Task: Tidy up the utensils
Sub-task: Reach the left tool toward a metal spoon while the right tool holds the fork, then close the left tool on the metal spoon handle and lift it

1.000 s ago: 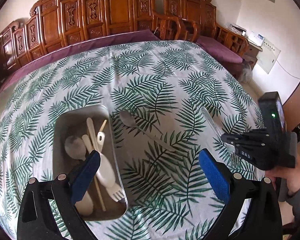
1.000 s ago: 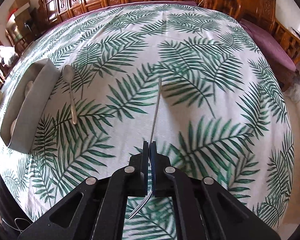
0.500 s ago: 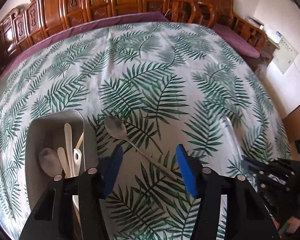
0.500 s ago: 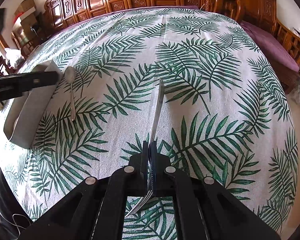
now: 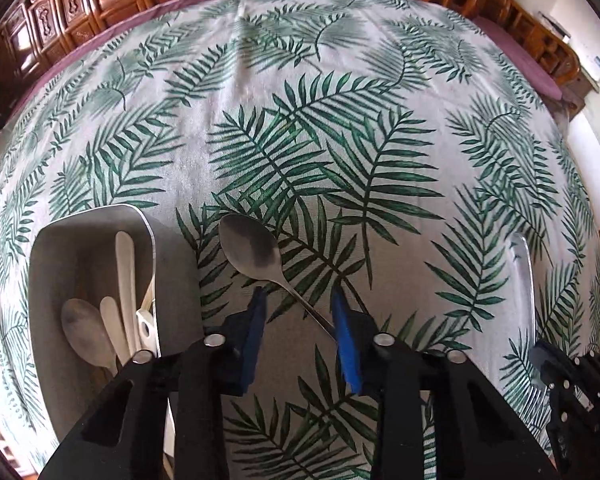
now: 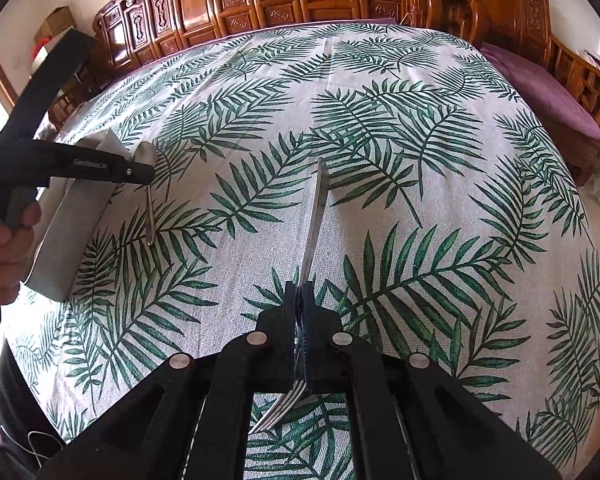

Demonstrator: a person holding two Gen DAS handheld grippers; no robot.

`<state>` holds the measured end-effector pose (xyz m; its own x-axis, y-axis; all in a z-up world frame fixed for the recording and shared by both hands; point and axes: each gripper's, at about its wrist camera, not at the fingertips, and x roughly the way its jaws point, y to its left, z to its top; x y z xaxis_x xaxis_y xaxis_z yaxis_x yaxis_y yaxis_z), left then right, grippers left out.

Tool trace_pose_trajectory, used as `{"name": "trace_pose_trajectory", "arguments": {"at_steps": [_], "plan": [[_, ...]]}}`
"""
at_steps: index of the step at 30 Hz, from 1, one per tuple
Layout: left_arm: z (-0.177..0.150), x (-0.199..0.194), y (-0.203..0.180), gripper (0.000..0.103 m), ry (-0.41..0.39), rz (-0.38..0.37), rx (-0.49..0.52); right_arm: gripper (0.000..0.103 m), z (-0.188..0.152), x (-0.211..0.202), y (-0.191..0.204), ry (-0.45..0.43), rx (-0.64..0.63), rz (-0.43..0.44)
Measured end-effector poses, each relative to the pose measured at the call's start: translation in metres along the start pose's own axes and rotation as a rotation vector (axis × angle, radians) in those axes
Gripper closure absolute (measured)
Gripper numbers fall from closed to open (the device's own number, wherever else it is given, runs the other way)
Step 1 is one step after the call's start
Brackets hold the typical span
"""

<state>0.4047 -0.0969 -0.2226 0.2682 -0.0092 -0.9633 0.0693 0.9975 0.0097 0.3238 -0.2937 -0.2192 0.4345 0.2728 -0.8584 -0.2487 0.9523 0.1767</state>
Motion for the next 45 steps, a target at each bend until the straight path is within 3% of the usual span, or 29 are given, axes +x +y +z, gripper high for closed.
{"name": "trace_pose_trajectory", "arguments": {"at_steps": [13,17,20,23,37,45], "plan": [[0.017,0.007,-0.002,0.079,0.063,0.057,0.01,0.097,-0.004,0.006,0.0,0.011,-0.01,-0.007],[0.016,0.006,0.001,0.084,0.066,0.022,-0.024,0.097,-0.004,0.006,0.0,0.013,-0.008,-0.004],[0.016,0.004,0.0,0.095,0.057,0.004,-0.018,0.097,-0.005,0.006,-0.001,0.012,-0.009,-0.001],[0.014,0.002,-0.004,0.099,0.045,-0.009,-0.005,0.097,-0.005,0.006,-0.002,0.011,-0.007,0.002],[0.007,-0.002,-0.022,0.1,0.005,-0.032,0.08,0.099,-0.005,0.003,-0.002,-0.007,-0.007,-0.001],[-0.001,-0.016,-0.027,0.103,-0.071,-0.049,0.104,0.099,-0.007,-0.01,-0.009,-0.014,0.03,0.004]]}}
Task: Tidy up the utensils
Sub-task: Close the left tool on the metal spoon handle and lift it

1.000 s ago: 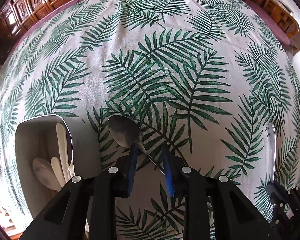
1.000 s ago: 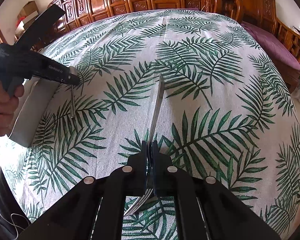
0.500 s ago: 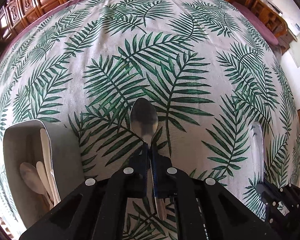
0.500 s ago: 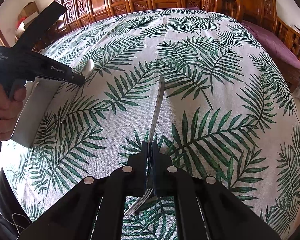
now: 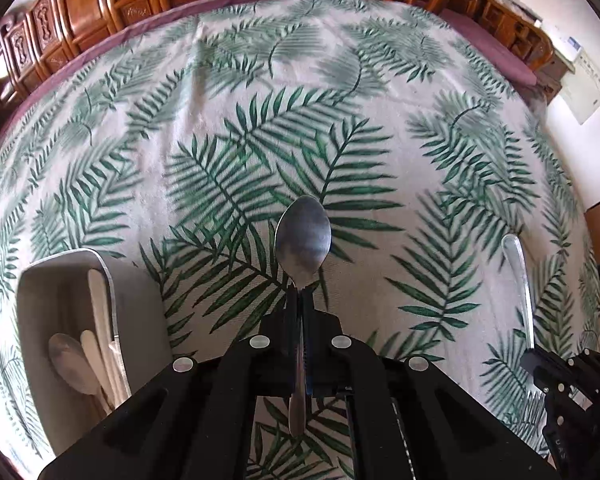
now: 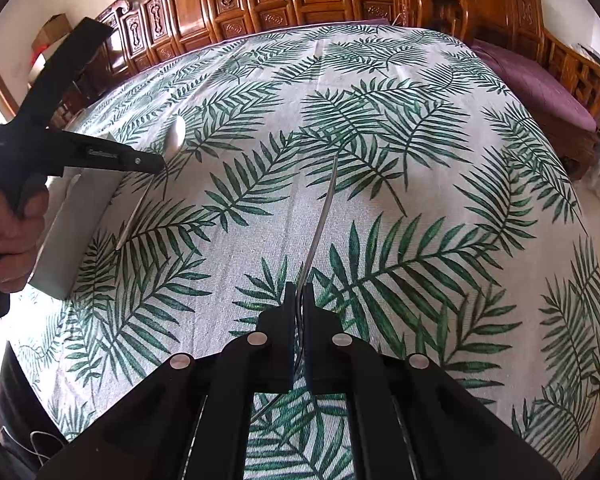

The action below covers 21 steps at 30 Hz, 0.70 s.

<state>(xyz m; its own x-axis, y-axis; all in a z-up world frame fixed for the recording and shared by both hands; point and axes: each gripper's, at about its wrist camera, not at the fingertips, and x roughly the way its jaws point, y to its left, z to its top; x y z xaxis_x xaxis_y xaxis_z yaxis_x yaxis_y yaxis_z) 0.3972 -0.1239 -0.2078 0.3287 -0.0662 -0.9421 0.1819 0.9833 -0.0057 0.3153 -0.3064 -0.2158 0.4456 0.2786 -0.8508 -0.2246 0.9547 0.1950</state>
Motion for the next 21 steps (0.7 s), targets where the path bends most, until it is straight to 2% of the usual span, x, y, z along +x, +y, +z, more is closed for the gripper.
{"name": "trace_pose_trajectory", "arguments": {"at_steps": [7,13,14,15,16,20,21], "plan": [[0.003,-0.029,0.004,0.103,-0.071,-0.022,0.043,0.099,0.003,-0.012,0.009,-0.014,-0.012,-0.017],[0.004,-0.021,0.008,0.102,-0.04,-0.033,0.055,0.099,0.0,-0.015,0.013,-0.011,-0.002,-0.018],[0.004,-0.019,0.006,0.094,-0.034,-0.031,0.066,0.099,-0.001,-0.015,0.013,-0.01,-0.001,-0.017],[0.006,-0.015,0.004,0.08,-0.023,-0.022,0.077,0.099,-0.002,-0.015,0.013,-0.008,0.001,-0.015],[0.007,-0.011,0.002,0.075,-0.015,-0.016,0.087,0.099,-0.003,-0.015,0.012,-0.005,0.003,-0.012],[0.009,0.012,-0.009,0.073,0.03,0.007,0.134,0.099,-0.006,-0.014,0.01,-0.001,0.007,-0.011],[0.009,0.017,-0.011,0.075,0.043,0.014,0.14,0.099,-0.006,-0.014,0.008,0.0,0.009,-0.011]]}}
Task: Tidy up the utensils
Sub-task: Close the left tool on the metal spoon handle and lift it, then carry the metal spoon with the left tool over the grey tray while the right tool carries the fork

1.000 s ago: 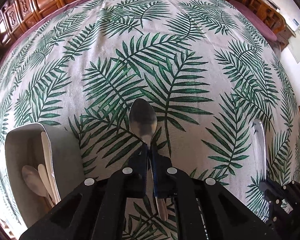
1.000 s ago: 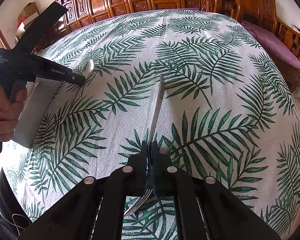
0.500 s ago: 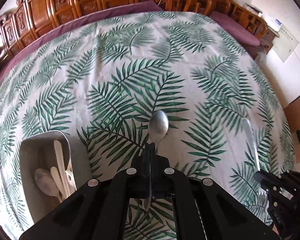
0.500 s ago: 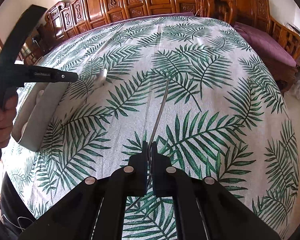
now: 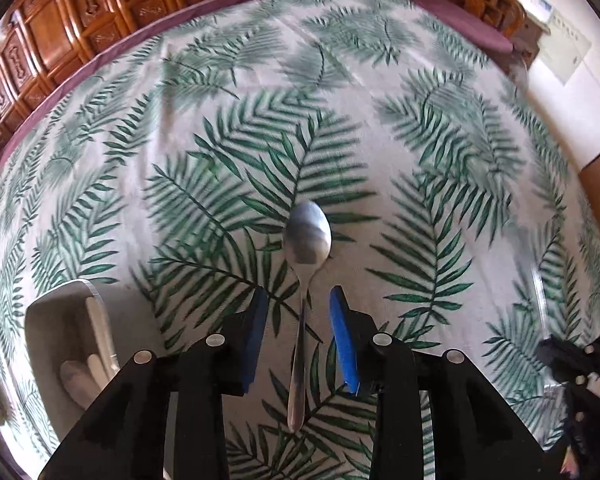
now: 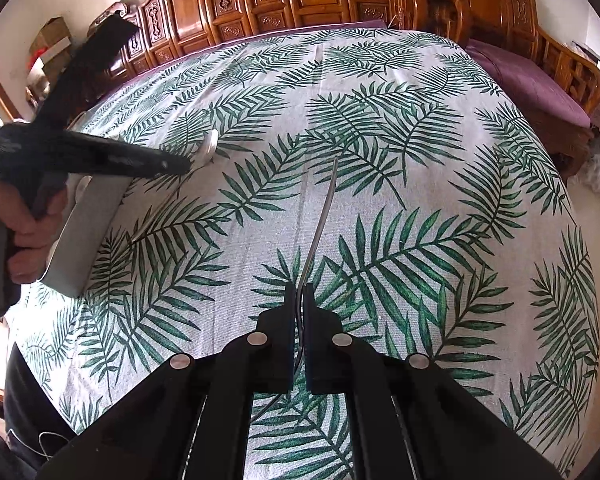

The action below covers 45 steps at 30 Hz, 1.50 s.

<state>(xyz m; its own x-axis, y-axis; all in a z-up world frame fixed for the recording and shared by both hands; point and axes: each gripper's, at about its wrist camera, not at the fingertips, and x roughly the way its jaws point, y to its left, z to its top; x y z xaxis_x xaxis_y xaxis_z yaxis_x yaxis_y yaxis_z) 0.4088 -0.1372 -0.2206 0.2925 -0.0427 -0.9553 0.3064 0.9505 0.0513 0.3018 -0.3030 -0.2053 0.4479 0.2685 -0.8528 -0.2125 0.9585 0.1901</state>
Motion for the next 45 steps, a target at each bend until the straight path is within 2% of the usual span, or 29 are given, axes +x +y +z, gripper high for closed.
{"name": "trace_pose_trajectory", "arguments": {"at_steps": [2,4,5,6,9,13,23,34,45], "plan": [[-0.001,0.008,-0.002,0.082,0.009,0.006,0.005,0.099,0.0,0.0,-0.003,-0.001,0.002,0.0],[0.0,0.009,-0.002,0.084,0.001,0.003,0.0,0.099,0.001,0.0,-0.005,-0.003,0.006,0.002],[0.001,0.01,-0.001,0.09,0.001,-0.011,-0.005,0.099,0.001,-0.001,-0.006,-0.004,0.007,0.002],[0.001,0.01,-0.002,0.101,0.001,-0.028,-0.005,0.099,0.001,-0.001,-0.006,-0.005,0.006,0.002],[0.0,0.011,-0.007,0.101,-0.005,-0.011,0.023,0.099,0.002,-0.001,-0.006,-0.007,0.004,0.003],[-0.006,0.006,-0.006,0.101,-0.023,-0.01,0.009,0.099,0.002,-0.003,-0.002,-0.011,0.0,0.005],[-0.02,-0.053,0.008,0.101,-0.144,-0.033,-0.014,0.099,0.009,-0.017,0.021,-0.036,-0.036,0.005],[-0.046,-0.113,0.046,0.101,-0.237,-0.031,-0.045,0.099,0.024,-0.027,0.065,-0.06,-0.092,0.02],[-0.078,-0.125,0.096,0.101,-0.251,-0.02,-0.11,0.099,0.035,-0.031,0.12,-0.069,-0.167,0.054]]}}
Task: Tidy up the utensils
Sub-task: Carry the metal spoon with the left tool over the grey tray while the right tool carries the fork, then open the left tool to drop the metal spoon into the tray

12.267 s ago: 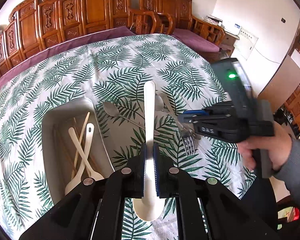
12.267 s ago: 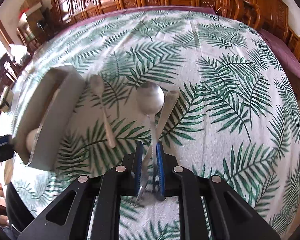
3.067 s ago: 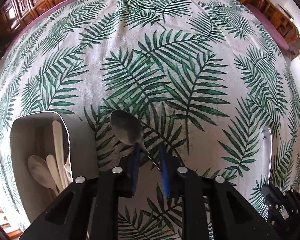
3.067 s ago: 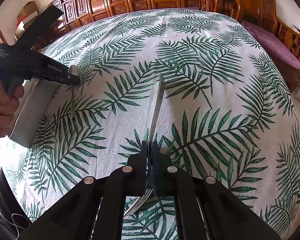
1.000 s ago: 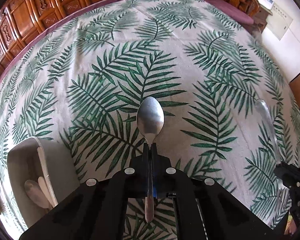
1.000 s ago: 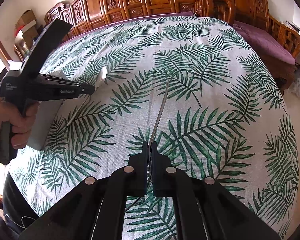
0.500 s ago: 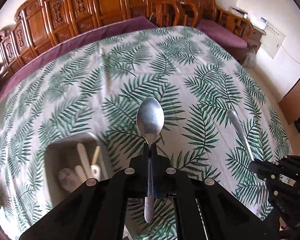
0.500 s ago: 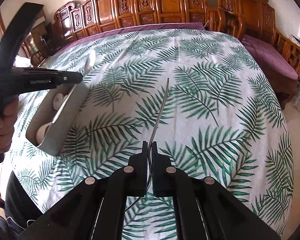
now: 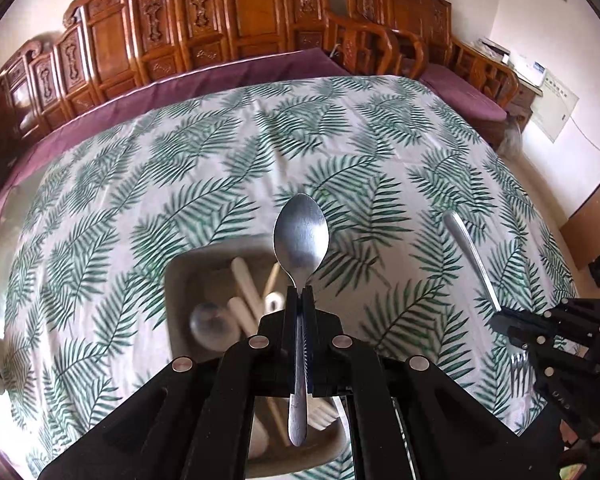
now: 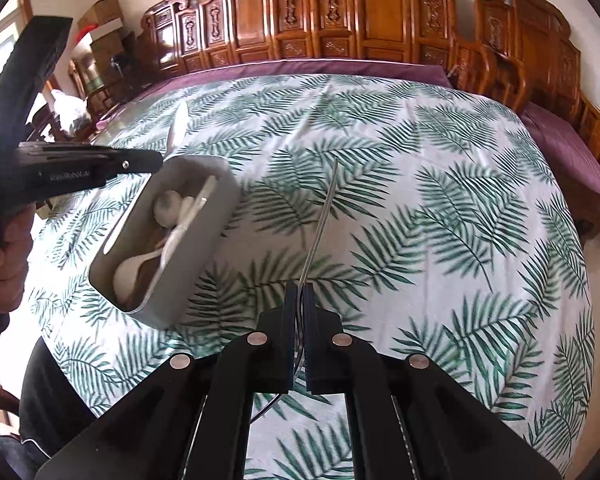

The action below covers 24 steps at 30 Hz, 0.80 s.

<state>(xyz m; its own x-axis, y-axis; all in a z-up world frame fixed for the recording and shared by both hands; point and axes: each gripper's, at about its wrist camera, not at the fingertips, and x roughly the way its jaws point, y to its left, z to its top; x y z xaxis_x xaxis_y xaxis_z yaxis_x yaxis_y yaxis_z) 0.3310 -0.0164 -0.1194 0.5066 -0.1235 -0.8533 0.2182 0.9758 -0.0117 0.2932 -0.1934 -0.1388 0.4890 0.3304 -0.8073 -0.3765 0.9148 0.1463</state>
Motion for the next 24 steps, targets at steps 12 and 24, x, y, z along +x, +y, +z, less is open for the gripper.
{"name": "trace_pose_trajectory", "arguments": {"at_steps": [12,24], "plan": [[-0.021,0.01,0.042,0.101,0.034,0.007,-0.07,0.099,0.017,0.001,0.046,0.007,-0.071,0.021],[-0.046,-0.022,0.074,0.088,-0.035,-0.009,-0.124,0.099,0.03,0.013,0.088,0.018,-0.122,0.048]]}}
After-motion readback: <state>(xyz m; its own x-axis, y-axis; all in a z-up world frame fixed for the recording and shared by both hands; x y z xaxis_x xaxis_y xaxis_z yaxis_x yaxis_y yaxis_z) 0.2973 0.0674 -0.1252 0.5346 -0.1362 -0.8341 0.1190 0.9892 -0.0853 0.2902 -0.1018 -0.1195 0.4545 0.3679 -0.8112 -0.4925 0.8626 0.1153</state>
